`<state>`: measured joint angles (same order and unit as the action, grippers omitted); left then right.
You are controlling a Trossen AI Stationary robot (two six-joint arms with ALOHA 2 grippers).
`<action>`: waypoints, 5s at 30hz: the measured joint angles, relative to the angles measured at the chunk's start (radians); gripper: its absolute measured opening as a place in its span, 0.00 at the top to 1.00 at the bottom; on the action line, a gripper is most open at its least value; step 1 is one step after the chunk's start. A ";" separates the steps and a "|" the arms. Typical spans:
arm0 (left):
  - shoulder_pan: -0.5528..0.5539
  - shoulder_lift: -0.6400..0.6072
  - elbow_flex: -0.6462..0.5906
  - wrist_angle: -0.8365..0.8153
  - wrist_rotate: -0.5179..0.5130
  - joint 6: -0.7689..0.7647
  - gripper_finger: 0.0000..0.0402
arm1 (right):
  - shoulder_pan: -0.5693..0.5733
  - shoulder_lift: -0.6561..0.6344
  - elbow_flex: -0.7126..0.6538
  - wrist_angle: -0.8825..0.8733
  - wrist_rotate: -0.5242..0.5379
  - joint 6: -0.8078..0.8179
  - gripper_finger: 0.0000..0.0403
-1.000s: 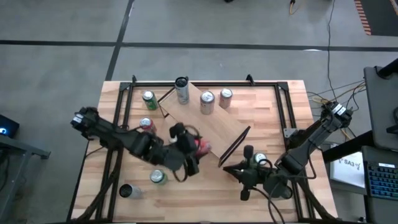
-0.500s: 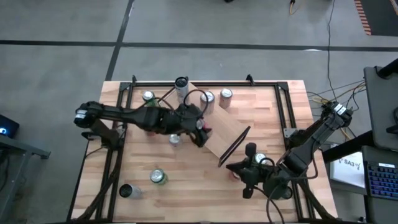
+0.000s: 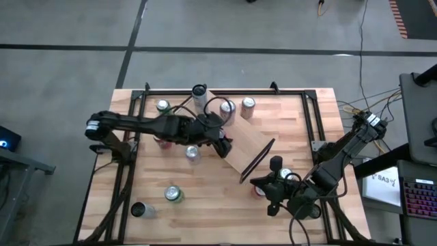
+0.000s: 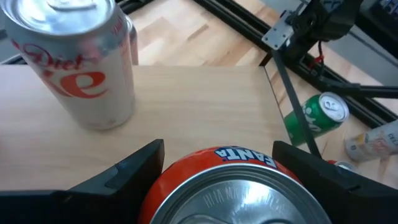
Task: Place canned beverage on shelf
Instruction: Put the bottom orange soda can on the shelf
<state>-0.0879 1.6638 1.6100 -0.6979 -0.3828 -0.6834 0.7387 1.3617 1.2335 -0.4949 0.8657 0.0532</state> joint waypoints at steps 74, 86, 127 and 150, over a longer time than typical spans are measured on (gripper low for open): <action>-0.047 0.044 0.277 -0.274 -0.232 0.283 0.17 | 0.000 0.000 0.001 0.002 0.000 0.014 0.98; -0.319 0.039 0.249 -0.269 -0.439 0.436 0.39 | -0.008 0.000 0.001 0.020 0.000 0.025 0.98; -0.344 -0.297 -0.927 1.223 -0.517 0.900 1.00 | -0.227 -0.002 -0.024 0.081 -0.009 -0.013 0.98; -0.234 -0.260 -0.945 1.230 -0.467 0.888 1.00 | -0.282 -0.001 -0.029 0.080 -0.010 -0.017 0.98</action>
<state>-0.3224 1.4041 0.6651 0.5318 -0.8496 0.2045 0.4572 1.3605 1.2049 -0.4145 0.8553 0.0361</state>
